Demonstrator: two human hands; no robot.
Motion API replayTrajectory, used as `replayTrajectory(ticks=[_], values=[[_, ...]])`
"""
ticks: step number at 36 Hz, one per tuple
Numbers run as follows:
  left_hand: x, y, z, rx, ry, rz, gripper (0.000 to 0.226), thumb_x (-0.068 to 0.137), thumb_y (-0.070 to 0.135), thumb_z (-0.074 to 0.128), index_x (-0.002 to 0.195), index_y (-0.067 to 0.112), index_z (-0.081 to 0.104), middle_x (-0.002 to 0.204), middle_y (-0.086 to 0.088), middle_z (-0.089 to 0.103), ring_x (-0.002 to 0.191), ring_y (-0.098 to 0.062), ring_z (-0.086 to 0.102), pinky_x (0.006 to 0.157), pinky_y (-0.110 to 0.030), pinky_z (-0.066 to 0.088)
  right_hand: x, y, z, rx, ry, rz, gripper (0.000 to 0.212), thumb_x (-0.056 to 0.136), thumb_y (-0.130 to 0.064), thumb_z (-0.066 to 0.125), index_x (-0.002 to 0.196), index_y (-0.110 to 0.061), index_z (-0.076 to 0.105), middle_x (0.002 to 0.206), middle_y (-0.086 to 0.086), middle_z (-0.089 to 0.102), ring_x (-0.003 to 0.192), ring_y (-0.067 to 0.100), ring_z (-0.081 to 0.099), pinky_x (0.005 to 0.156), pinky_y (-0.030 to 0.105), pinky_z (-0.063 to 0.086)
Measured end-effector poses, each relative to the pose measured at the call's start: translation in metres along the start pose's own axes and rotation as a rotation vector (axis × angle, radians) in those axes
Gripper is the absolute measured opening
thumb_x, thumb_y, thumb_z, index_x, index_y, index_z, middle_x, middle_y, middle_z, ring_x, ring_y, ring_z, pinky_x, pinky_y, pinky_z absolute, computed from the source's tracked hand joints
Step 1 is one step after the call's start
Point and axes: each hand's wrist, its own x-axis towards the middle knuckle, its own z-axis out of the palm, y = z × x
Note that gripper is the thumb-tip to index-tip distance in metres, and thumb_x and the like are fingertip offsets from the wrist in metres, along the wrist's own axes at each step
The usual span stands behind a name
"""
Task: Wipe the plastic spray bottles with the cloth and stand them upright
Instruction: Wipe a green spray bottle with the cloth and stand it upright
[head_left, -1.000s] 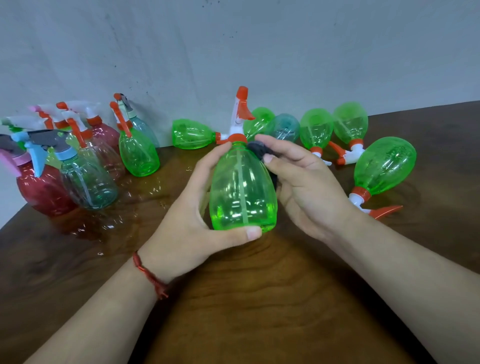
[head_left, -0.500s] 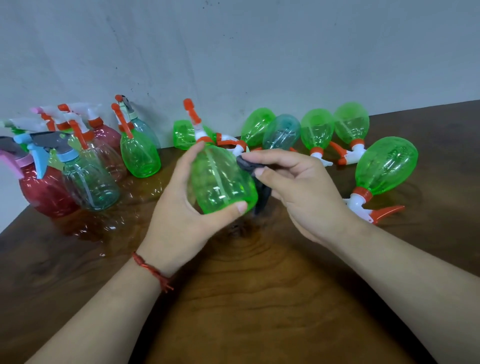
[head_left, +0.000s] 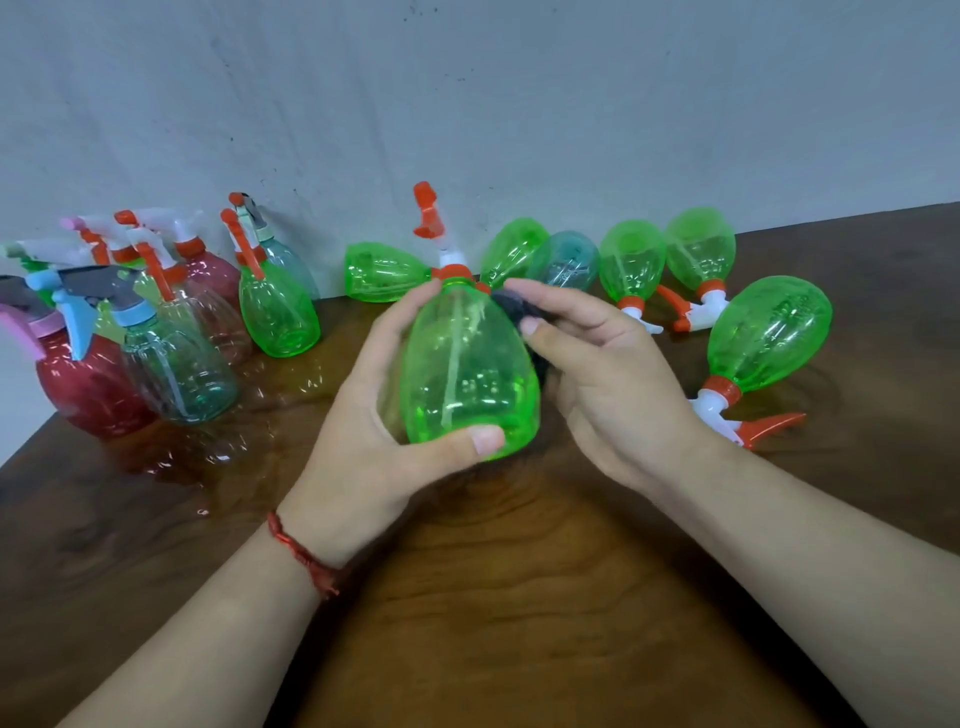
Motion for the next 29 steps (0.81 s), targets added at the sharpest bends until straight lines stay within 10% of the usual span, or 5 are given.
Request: replayTrajectory(ticks=[12, 18, 23, 29], values=[[0.0, -0.007, -0.001, -0.024, 0.033, 0.028, 0.104, 0.07, 0.02, 0.091, 0.157, 0.012, 0.035, 0.148, 0.005, 0.059, 0.136, -0.023, 0.061, 0.108, -0.036, 0.054, -0.002, 0.001, 0.002, 0.041, 0.0, 0.096, 0.03, 0.103, 0.006, 0.055, 0.122, -0.008, 0.074, 0.121, 0.011, 0.077, 0.111, 0.019, 0.072, 0.09, 0.031, 0.061], [0.011, -0.015, -0.013, -0.186, 0.293, -0.044, 0.098, 0.069, 0.025, 0.091, 0.153, 0.015, 0.042, 0.139, -0.003, 0.068, 0.125, -0.025, 0.069, 0.1, -0.038, 0.057, -0.009, 0.007, 0.005, -0.092, -0.034, 0.137, 0.031, 0.096, 0.002, 0.068, 0.106, -0.022, 0.084, 0.118, 0.007, 0.079, 0.115, 0.024, 0.07, 0.114, 0.063, 0.045], [0.013, -0.012, -0.013, -0.057, 0.339, -0.058, 0.103, 0.072, 0.006, 0.097, 0.156, 0.02, 0.039, 0.135, 0.014, 0.068, 0.125, -0.011, 0.069, 0.102, -0.031, 0.058, -0.012, 0.005, 0.009, -0.215, -0.044, 0.024, 0.034, 0.096, 0.01, 0.067, 0.107, -0.019, 0.081, 0.112, 0.002, 0.081, 0.11, 0.015, 0.074, 0.099, 0.034, 0.056], [0.016, -0.005, -0.008, -0.274, 0.289, -0.121, 0.087, 0.079, 0.016, 0.088, 0.154, 0.024, 0.044, 0.138, -0.006, 0.07, 0.126, -0.024, 0.07, 0.103, -0.044, 0.059, -0.009, 0.006, 0.006, -0.223, -0.017, -0.017, 0.03, 0.096, 0.01, 0.067, 0.112, -0.013, 0.079, 0.113, 0.008, 0.08, 0.11, 0.021, 0.074, 0.105, 0.041, 0.057]])
